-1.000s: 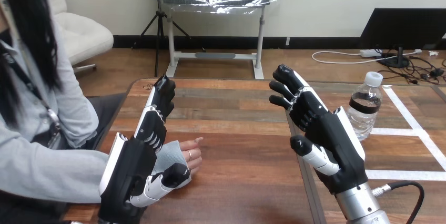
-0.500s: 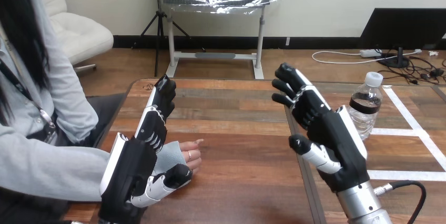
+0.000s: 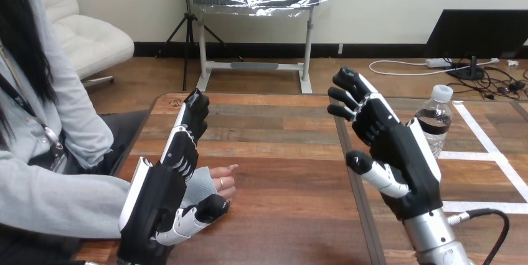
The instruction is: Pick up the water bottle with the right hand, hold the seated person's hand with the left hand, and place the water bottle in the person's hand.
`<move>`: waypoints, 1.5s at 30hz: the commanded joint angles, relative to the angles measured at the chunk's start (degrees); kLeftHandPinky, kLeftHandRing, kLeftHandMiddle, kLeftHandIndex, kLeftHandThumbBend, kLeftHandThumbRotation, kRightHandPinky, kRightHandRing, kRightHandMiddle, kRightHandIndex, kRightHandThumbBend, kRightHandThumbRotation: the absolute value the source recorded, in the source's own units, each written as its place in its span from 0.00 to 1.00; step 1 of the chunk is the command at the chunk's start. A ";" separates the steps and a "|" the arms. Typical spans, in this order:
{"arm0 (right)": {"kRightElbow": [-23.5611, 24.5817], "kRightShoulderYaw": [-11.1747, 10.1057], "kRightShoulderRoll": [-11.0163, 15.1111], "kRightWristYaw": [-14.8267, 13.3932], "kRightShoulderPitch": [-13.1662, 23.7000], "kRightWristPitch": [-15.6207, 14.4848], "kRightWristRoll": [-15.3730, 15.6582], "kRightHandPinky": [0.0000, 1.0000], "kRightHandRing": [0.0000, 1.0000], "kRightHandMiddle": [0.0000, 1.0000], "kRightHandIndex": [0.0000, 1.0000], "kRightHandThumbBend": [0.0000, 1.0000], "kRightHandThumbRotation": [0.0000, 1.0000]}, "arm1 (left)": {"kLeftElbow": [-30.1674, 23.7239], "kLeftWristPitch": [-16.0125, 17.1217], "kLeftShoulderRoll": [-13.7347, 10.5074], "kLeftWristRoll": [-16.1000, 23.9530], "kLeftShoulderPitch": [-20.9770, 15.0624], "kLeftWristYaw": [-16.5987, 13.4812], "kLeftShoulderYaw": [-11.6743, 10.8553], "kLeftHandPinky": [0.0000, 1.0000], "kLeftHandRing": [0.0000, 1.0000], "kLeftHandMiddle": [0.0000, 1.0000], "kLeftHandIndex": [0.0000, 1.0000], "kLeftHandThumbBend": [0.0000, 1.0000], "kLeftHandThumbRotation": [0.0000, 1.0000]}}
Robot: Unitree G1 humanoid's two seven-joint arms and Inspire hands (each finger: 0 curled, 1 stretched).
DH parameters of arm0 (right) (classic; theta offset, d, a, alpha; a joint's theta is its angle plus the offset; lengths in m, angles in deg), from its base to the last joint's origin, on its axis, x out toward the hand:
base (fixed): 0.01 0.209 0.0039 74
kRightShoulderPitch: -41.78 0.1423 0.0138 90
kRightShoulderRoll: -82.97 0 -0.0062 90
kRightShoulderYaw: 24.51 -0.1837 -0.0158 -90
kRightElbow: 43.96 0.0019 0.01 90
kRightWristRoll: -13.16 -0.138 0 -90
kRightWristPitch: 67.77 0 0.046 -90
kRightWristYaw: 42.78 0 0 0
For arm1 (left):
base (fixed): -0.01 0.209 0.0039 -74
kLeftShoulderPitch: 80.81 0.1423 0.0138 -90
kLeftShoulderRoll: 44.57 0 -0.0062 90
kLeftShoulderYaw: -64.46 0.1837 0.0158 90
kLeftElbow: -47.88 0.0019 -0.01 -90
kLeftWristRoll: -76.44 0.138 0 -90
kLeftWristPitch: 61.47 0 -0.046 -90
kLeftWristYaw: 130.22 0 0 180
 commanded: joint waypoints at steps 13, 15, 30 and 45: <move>2.17 -0.99 0.24 -0.52 4.91 -0.48 -0.51 0.82 0.89 0.92 0.92 1.00 0.64 | -0.99 0.32 0.41 -0.01 -3.65 -0.40 -0.67 1.00 1.00 1.00 1.00 1.00 0.70; 2.19 -1.00 0.24 -0.42 4.91 -0.50 -0.60 0.82 0.89 0.92 0.92 1.00 0.64 | -0.89 0.38 0.40 0.04 -3.70 -0.43 -0.69 1.00 1.00 1.00 1.00 1.00 0.70; 1.97 -1.51 0.62 -0.63 5.15 0.04 -0.69 0.83 0.89 0.92 0.92 1.00 0.63 | -1.15 0.20 0.29 0.43 -3.75 -0.73 -0.77 1.00 1.00 1.00 1.00 1.00 0.70; 1.09 -3.79 2.01 -5.53 7.07 0.72 0.51 0.81 0.89 0.92 0.93 1.00 0.61 | -1.12 0.27 -0.06 1.23 -3.73 -1.11 -0.87 1.00 1.00 1.00 1.00 1.00 0.71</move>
